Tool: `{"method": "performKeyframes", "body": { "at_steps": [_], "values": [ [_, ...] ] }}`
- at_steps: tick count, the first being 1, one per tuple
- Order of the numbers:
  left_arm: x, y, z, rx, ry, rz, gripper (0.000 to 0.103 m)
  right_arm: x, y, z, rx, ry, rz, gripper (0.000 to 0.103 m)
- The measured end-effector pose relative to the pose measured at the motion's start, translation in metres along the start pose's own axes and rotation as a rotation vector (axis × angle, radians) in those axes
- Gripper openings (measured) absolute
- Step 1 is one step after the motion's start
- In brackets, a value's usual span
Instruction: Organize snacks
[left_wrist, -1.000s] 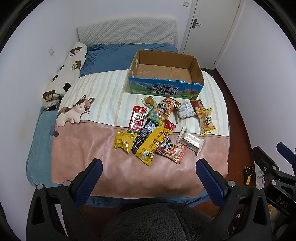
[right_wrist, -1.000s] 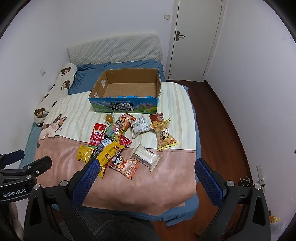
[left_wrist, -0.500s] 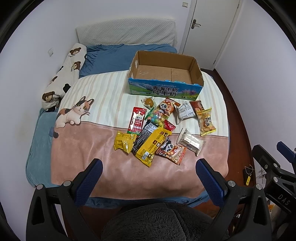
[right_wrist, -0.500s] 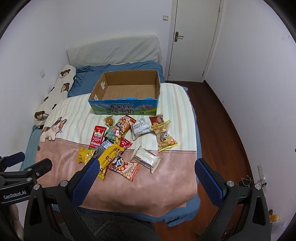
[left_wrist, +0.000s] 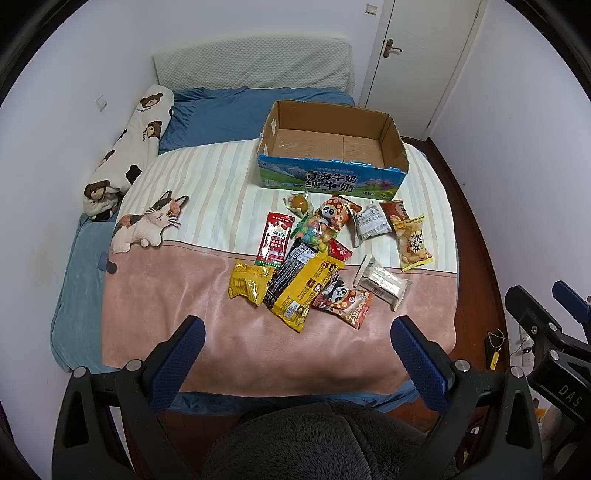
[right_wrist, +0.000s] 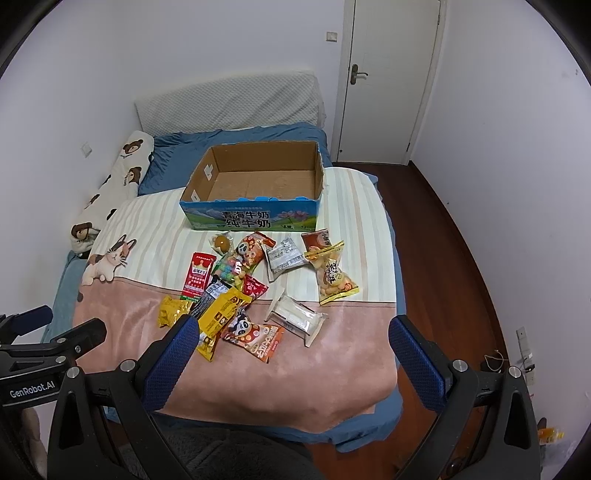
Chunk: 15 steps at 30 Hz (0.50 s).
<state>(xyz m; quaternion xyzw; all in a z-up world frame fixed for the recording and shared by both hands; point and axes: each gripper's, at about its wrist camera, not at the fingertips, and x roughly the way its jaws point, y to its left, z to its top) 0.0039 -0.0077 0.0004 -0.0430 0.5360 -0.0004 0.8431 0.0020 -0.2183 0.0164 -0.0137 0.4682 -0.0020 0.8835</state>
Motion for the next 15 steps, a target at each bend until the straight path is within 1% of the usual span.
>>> {"method": "performKeyframes", "body": {
  "at_steps": [15],
  "values": [
    [-0.0005, 0.0007, 0.0, -0.002, -0.001, -0.006, 0.103, -0.0015, 0.0085, 0.0023, -0.008, 0.002, 0.002, 0.103]
  ]
}}
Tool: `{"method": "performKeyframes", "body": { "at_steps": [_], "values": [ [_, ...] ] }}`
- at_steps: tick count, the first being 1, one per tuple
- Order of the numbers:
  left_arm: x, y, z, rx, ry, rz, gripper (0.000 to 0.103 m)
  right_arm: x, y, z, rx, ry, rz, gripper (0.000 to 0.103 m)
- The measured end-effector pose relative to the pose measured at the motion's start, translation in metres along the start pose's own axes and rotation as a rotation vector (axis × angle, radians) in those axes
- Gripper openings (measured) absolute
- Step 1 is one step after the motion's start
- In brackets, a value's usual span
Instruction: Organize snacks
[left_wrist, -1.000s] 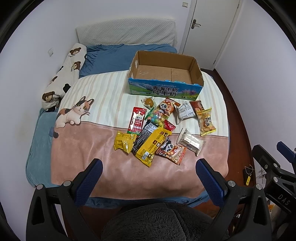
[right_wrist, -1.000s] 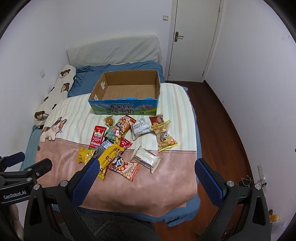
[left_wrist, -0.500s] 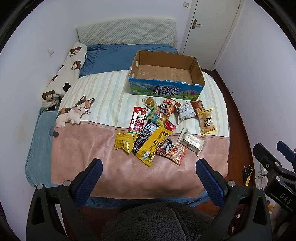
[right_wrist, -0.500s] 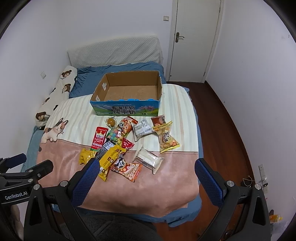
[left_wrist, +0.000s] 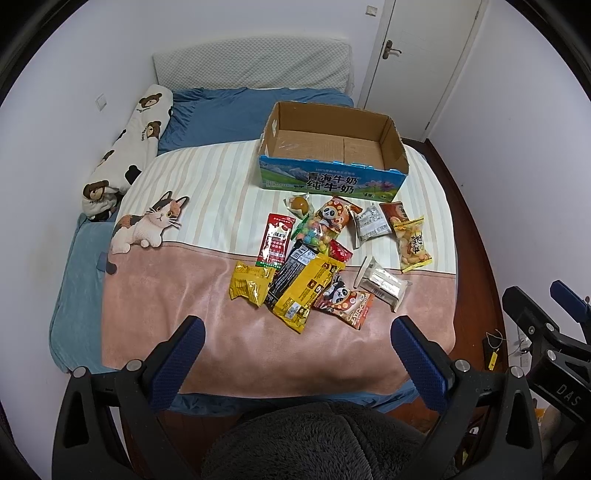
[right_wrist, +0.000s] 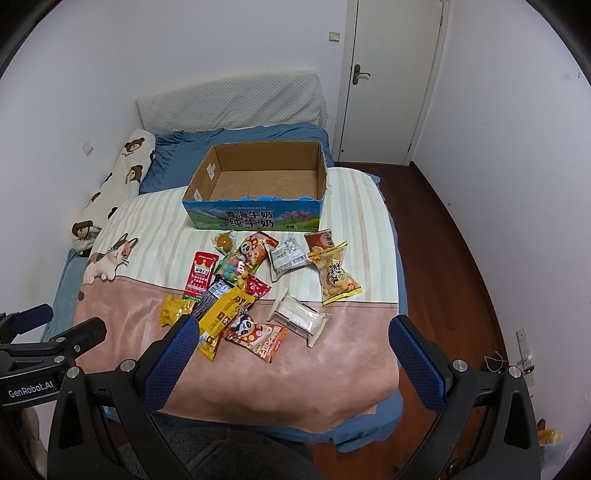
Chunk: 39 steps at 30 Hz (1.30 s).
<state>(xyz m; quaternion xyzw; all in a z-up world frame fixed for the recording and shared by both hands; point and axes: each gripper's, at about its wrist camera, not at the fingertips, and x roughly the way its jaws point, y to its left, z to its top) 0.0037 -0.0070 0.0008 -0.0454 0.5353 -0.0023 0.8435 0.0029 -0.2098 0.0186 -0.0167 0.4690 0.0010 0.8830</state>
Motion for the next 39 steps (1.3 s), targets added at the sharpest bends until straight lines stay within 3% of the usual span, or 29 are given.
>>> {"method": "performKeyframes", "body": {
  "at_steps": [18, 21, 27, 33, 39],
  "values": [
    [0.005, 0.005, 0.007, -0.007, 0.002, -0.011, 0.103, 0.01, 0.002, 0.004, 0.008, 0.016, 0.018, 0.103],
    [0.021, 0.012, 0.015, -0.029, -0.01, 0.028, 0.103, 0.029, 0.001, 0.005, 0.0, 0.037, 0.034, 0.103],
    [0.086, 0.04, 0.021, -0.056, 0.031, 0.165, 0.103, 0.124, 0.007, -0.003, -0.034, 0.188, 0.107, 0.103],
    [0.165, 0.067, 0.005, 0.002, 0.151, 0.309, 0.103, 0.249, 0.039, -0.029, -0.215, 0.355, 0.126, 0.103],
    [0.224, 0.069, -0.009, 0.108, 0.254, 0.358, 0.103, 0.333, 0.08, -0.053, -0.379, 0.461, 0.17, 0.103]
  ]
}}
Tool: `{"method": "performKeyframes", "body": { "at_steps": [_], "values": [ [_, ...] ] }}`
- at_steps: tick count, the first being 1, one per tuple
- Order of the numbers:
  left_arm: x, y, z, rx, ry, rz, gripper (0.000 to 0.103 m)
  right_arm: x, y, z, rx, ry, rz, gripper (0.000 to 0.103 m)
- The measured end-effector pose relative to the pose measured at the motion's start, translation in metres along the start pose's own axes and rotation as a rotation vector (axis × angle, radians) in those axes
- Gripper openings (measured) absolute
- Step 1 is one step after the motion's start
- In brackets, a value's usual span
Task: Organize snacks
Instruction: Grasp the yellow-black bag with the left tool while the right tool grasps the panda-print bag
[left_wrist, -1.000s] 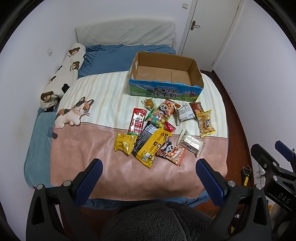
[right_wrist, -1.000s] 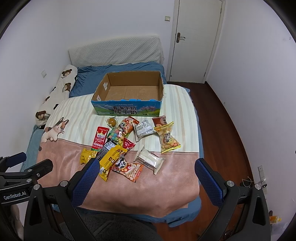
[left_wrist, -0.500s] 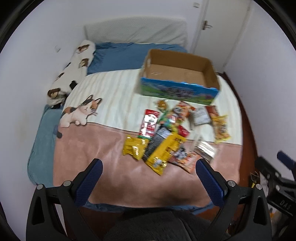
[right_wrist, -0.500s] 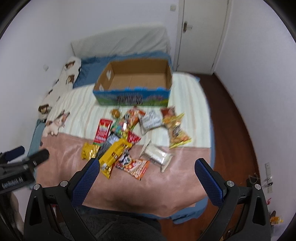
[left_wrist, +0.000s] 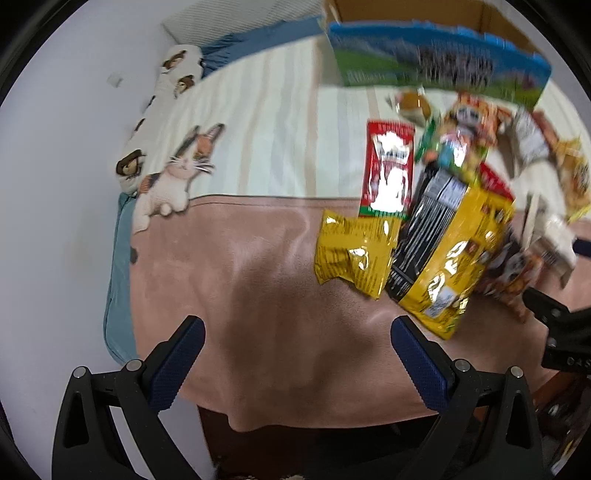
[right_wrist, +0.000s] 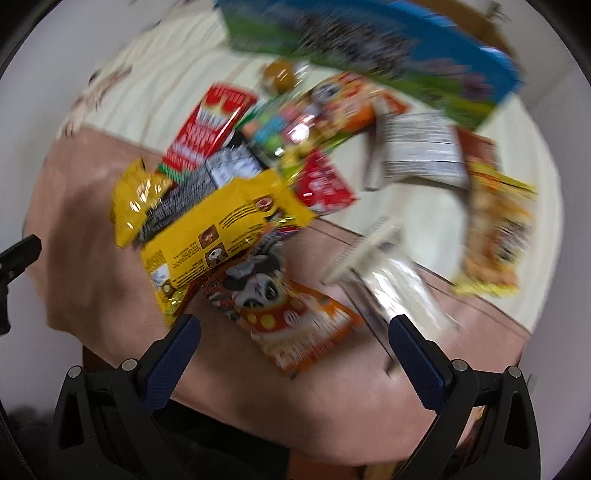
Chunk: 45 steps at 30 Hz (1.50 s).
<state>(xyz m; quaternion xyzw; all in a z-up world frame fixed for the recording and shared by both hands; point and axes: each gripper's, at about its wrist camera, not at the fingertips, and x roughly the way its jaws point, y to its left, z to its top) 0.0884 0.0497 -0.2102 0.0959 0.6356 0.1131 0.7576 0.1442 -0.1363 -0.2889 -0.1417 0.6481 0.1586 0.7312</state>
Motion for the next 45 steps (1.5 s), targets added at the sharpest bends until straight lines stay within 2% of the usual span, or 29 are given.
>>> {"method": "performKeyframes", "body": {
  "at_steps": [4, 7, 8, 12, 16, 19, 20, 22, 24, 27, 31, 34, 36, 37, 40, 42, 45],
  "values": [
    [0.025, -0.013, 0.008, 0.07, 0.032, 0.003, 0.103, 0.037, 0.026, 0.007, -0.14, 0.042, 0.001, 0.1],
    [0.035, -0.023, 0.014, 0.126, 0.05, -0.002, 0.103, 0.064, 0.031, 0.003, -0.149, 0.086, -0.014, 0.069],
    [0.037, -0.025, 0.016, 0.147, 0.042, -0.003, 0.103, 0.07, 0.026, 0.0, -0.11, 0.098, 0.0, 0.067],
    [0.039, -0.04, 0.029, 0.211, 0.027, -0.032, 0.103, 0.072, -0.007, -0.016, 0.147, 0.104, 0.079, 0.061],
    [0.042, -0.059, 0.05, 0.259, 0.022, -0.098, 0.103, 0.07, -0.054, -0.053, 0.539, 0.131, 0.191, 0.06],
    [0.057, -0.081, 0.068, 0.312, 0.078, -0.178, 0.103, 0.075, -0.077, -0.077, 0.754, 0.111, 0.261, 0.06],
    [0.066, -0.092, 0.075, 0.345, 0.108, -0.223, 0.103, 0.078, -0.083, -0.082, 0.806, 0.107, 0.284, 0.061],
    [0.077, -0.106, 0.081, 0.385, 0.14, -0.257, 0.103, 0.085, -0.089, -0.088, 0.882, 0.095, 0.332, 0.067],
    [0.082, -0.122, 0.085, 0.436, 0.152, -0.318, 0.103, 0.083, -0.093, -0.09, 0.891, 0.085, 0.358, 0.077],
    [0.084, -0.137, 0.087, 0.471, 0.157, -0.358, 0.103, 0.079, -0.094, -0.093, 0.869, 0.087, 0.331, 0.078],
    [0.094, -0.15, 0.088, 0.463, 0.142, -0.326, 0.103, 0.062, -0.098, -0.108, 0.878, 0.084, 0.324, 0.078],
    [0.103, -0.141, 0.091, 0.368, 0.13, -0.298, 0.089, 0.064, -0.093, -0.108, 0.858, 0.082, 0.294, 0.078],
    [0.106, -0.13, 0.099, 0.273, 0.153, -0.318, 0.088, 0.068, -0.084, -0.101, 0.84, 0.085, 0.266, 0.078],
    [0.109, -0.12, 0.102, 0.189, 0.175, -0.331, 0.088, 0.069, -0.08, -0.095, 0.832, 0.086, 0.257, 0.078],
    [0.114, -0.101, 0.103, 0.061, 0.201, -0.357, 0.088, 0.071, -0.073, -0.088, 0.817, 0.088, 0.246, 0.078],
    [0.117, -0.097, 0.1, 0.068, 0.212, -0.363, 0.088, 0.073, -0.066, -0.079, 0.808, 0.092, 0.245, 0.078],
    [0.111, -0.106, 0.093, 0.183, 0.187, -0.331, 0.088, 0.076, -0.06, -0.072, 0.796, 0.101, 0.229, 0.079]
  ]
}}
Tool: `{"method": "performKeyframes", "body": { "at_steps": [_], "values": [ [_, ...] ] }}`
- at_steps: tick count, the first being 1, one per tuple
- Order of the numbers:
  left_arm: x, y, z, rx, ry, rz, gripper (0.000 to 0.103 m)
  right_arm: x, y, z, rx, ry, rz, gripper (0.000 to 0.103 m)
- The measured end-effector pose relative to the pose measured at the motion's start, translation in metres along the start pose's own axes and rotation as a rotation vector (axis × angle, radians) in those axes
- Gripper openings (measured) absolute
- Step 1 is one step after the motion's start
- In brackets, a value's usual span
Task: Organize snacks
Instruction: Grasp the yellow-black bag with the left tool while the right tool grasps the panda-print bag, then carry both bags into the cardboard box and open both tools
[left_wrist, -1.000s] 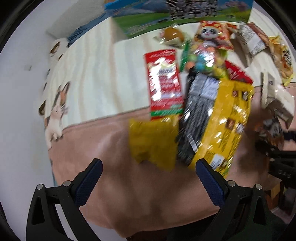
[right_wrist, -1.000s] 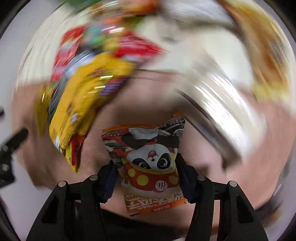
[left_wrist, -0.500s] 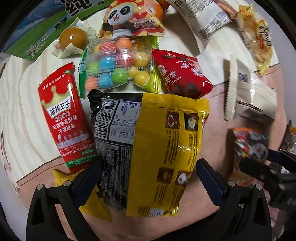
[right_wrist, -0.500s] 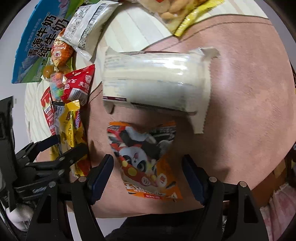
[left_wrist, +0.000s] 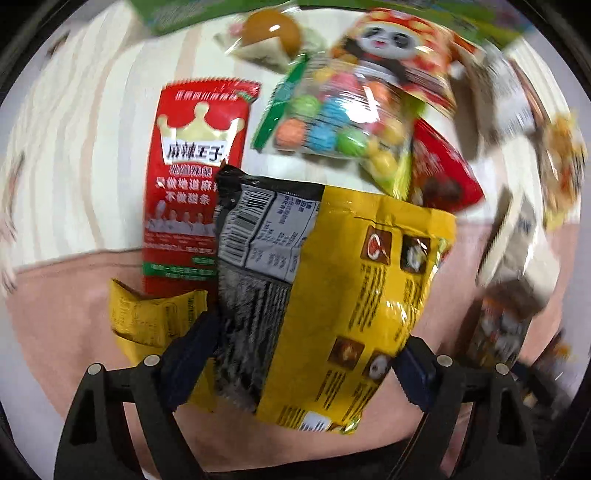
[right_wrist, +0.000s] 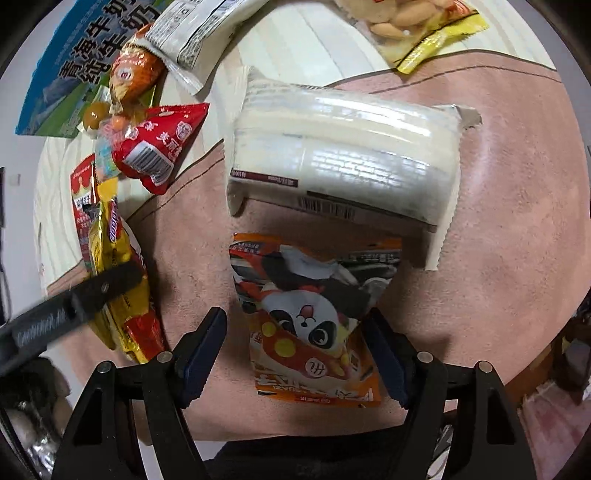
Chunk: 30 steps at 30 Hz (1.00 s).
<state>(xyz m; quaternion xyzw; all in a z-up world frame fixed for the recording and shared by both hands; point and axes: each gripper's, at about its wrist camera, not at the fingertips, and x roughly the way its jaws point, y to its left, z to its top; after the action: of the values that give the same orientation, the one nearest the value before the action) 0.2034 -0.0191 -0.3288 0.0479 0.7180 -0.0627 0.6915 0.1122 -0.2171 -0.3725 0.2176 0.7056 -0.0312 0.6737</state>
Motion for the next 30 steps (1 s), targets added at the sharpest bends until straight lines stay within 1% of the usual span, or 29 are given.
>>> {"method": "performKeyframes", "body": {
  "at_steps": [2, 4, 7, 10, 11, 12, 14, 16, 17, 19, 20, 21, 23, 24, 25, 26, 27, 28, 29, 30],
  "values": [
    [-0.006, -0.012, 0.001, 0.092, -0.036, 0.033, 0.088, 0.002, 0.006, 0.001, -0.003, 0.0, -0.006, 0.08],
    [-0.007, -0.016, 0.002, 0.151, -0.047, 0.045, 0.088, 0.005, 0.011, 0.001, 0.001, -0.001, -0.009, 0.08],
    [0.005, -0.014, 0.003, 0.174, -0.017, 0.012, 0.088, 0.01, 0.021, 0.0, 0.003, 0.004, -0.01, 0.081],
    [0.038, -0.006, 0.016, 0.153, 0.042, -0.042, 0.089, 0.013, 0.022, 0.0, 0.003, 0.014, -0.006, 0.081],
    [0.045, 0.004, 0.022, 0.145, 0.046, -0.053, 0.089, 0.014, 0.023, -0.001, 0.009, 0.016, -0.001, 0.081],
    [0.055, 0.003, 0.025, 0.135, 0.047, -0.061, 0.089, 0.015, 0.024, -0.001, 0.013, 0.018, 0.004, 0.081],
    [0.064, 0.012, 0.027, 0.111, 0.044, -0.082, 0.089, 0.022, 0.032, 0.0, 0.021, 0.021, 0.008, 0.081],
    [0.069, 0.015, 0.028, 0.098, 0.03, -0.083, 0.089, 0.022, 0.029, 0.001, 0.031, 0.022, 0.008, 0.081],
    [0.076, 0.021, 0.025, 0.088, 0.018, -0.081, 0.087, 0.023, 0.028, 0.002, 0.035, 0.022, 0.004, 0.081],
    [0.071, 0.033, 0.014, 0.064, 0.006, -0.074, 0.082, 0.024, 0.021, 0.004, 0.039, 0.014, -0.018, 0.075],
    [0.07, 0.035, 0.008, 0.044, 0.001, -0.067, 0.081, 0.021, 0.009, 0.006, 0.034, 0.008, -0.03, 0.067],
    [0.068, 0.037, 0.001, 0.018, -0.001, -0.065, 0.081, 0.02, 0.012, 0.005, 0.015, 0.003, -0.025, 0.062],
    [0.069, 0.042, -0.011, -0.017, -0.021, -0.101, 0.081, 0.019, 0.018, 0.004, -0.021, -0.003, 0.001, 0.062],
    [0.072, 0.041, -0.019, -0.019, -0.025, -0.109, 0.081, 0.018, 0.021, 0.003, -0.043, -0.005, 0.01, 0.062],
    [0.078, 0.041, -0.026, -0.006, -0.021, -0.106, 0.084, 0.018, 0.025, 0.003, -0.07, -0.006, 0.016, 0.062],
    [0.091, 0.041, -0.028, 0.02, -0.005, -0.095, 0.088, 0.02, 0.028, 0.004, -0.081, -0.005, 0.012, 0.066],
    [0.106, 0.044, -0.025, 0.04, 0.004, -0.09, 0.09, 0.022, 0.03, 0.004, -0.085, 0.0, 0.017, 0.075],
    [0.119, 0.049, -0.025, 0.057, 0.007, -0.087, 0.093, 0.026, 0.032, 0.006, -0.088, 0.008, 0.032, 0.081],
    [0.125, 0.053, -0.026, 0.059, 0.0, -0.095, 0.093, 0.03, 0.034, 0.007, -0.089, 0.02, 0.036, 0.086],
    [0.129, 0.058, -0.027, 0.057, -0.006, -0.102, 0.093, 0.036, 0.038, 0.006, -0.088, 0.024, 0.02, 0.086]
  ]
}}
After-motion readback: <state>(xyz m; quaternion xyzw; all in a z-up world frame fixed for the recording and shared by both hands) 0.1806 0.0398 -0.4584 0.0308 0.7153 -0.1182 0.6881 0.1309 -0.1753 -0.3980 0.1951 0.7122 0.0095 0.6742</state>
